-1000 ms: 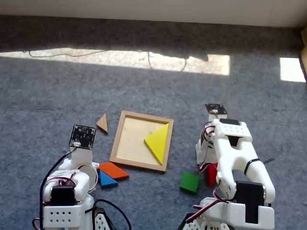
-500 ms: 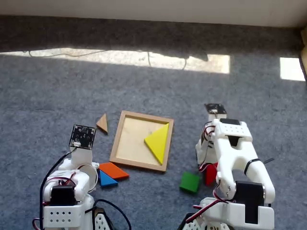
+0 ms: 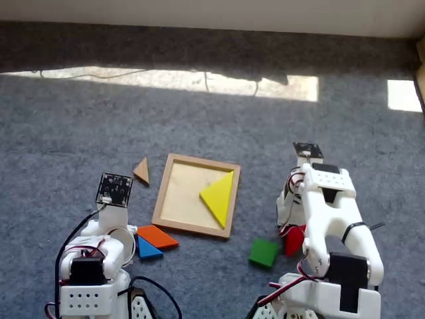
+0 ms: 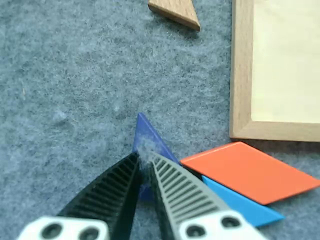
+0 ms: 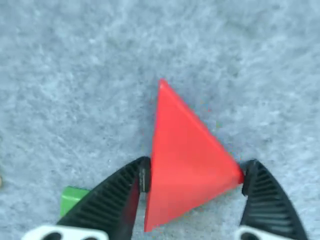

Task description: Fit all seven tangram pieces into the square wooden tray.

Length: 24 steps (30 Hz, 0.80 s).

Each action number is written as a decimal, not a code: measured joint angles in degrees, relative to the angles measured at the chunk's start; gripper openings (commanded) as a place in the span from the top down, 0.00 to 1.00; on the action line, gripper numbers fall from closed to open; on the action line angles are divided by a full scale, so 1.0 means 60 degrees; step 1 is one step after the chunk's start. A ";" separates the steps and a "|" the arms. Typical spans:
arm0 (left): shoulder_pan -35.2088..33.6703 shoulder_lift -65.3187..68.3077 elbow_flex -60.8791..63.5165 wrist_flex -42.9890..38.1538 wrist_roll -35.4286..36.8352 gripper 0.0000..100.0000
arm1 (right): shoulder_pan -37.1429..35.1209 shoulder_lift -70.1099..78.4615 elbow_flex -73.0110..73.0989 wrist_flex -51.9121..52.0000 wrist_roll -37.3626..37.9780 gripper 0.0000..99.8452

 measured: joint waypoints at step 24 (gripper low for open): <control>0.0000 0.0000 0.0000 0.0000 0.0000 0.99 | 0.0117 -0.1934 0.0703 0.0073 -0.0762 0.63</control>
